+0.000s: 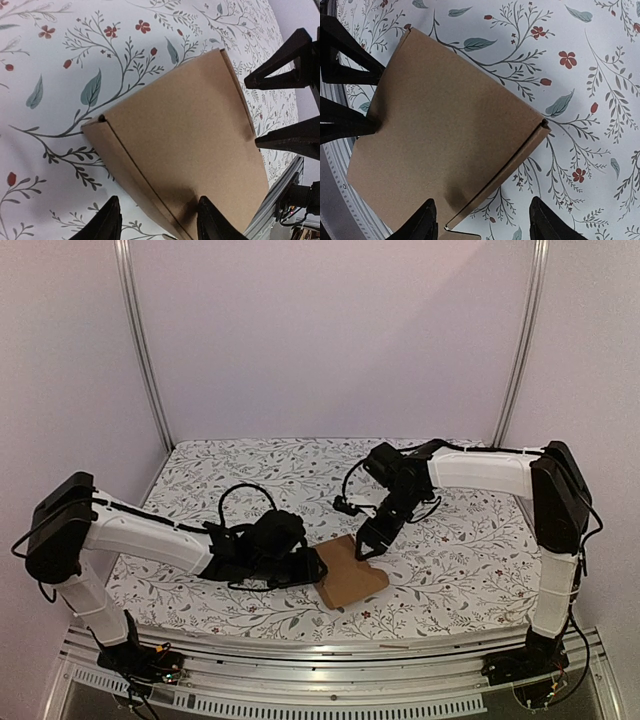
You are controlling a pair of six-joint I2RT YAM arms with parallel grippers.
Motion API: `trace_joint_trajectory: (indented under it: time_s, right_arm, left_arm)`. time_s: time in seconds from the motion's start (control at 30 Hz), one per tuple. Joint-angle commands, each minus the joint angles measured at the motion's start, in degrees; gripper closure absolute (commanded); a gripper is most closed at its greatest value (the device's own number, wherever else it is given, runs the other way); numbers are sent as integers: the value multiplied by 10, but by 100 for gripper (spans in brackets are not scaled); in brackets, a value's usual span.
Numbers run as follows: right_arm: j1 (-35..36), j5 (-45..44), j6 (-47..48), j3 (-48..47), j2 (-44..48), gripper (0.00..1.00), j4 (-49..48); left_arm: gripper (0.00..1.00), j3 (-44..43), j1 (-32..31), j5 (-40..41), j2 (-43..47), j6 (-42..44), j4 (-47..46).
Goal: Fold the paper box
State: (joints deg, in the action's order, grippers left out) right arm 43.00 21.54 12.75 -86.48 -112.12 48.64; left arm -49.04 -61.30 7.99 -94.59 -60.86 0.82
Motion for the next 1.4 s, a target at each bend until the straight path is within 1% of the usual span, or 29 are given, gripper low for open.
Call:
trace_joint_trajectory:
  time_s: [0.0, 0.07, 0.17, 0.47, 0.6, 0.67, 0.77, 0.87, 0.97, 1.03, 1.1, 1.17, 1.2, 1.23, 1.27, 1.3, 1.37]
  right_arm:
    - [1, 17, -8, 10, -35, 41, 6]
    - [1, 17, -10, 13, -45, 44, 7]
    - [1, 19, -14, 18, -58, 48, 7]
    - [1, 10, -14, 20, -55, 49, 6]
    - [-6, 43, -10, 20, -47, 44, 16]
    - [-16, 68, -6, 20, -19, 41, 16]
    - [-31, 80, -2, 13, 18, 37, 20]
    - [-34, 55, 20, -12, 44, 34, 39]
    - [-34, 28, 47, -50, 39, 33, 60]
    - [-34, 34, 64, -77, 29, 33, 69]
    - [-32, 43, 99, -109, 11, 34, 78]
    - [-30, 54, 124, -145, -11, 35, 87]
    - [-28, 68, 137, -162, -28, 34, 94]
    - [-25, 75, 157, -174, -38, 34, 98]
    - [-22, 83, 176, -184, -50, 34, 100]
    - [-18, 91, 185, -191, -57, 34, 100]
    - [-10, 89, 198, -207, -78, 34, 97]
  left_arm:
    - [50, -20, 13, -52, -47, 27, 28]
    - [50, -35, 13, -57, -65, 43, 43]
    - [53, -61, 13, -42, -82, 69, 85]
    - [52, -83, 17, 21, -55, 157, 110]
    - [46, -88, 20, 47, -20, 186, 105]
    - [44, -86, 19, 65, 11, 204, 96]
    - [41, -81, 21, 98, 62, 230, 97]
    - [38, -58, 21, 133, 108, 235, 96]
    - [36, -25, 21, 161, 144, 234, 95]
    - [36, -5, 21, 172, 157, 220, 101]
    - [35, 12, 21, 174, 165, 207, 104]
    - [35, 32, 22, 183, 174, 177, 106]
    - [39, 53, 23, 182, 182, 159, 102]
    - [51, 76, 24, 182, 191, 137, 94]
    - [55, 98, 29, 184, 204, 111, 86]
    - [55, 124, 35, 179, 218, 96, 70]
    - [51, 174, 40, 153, 251, 123, 8]
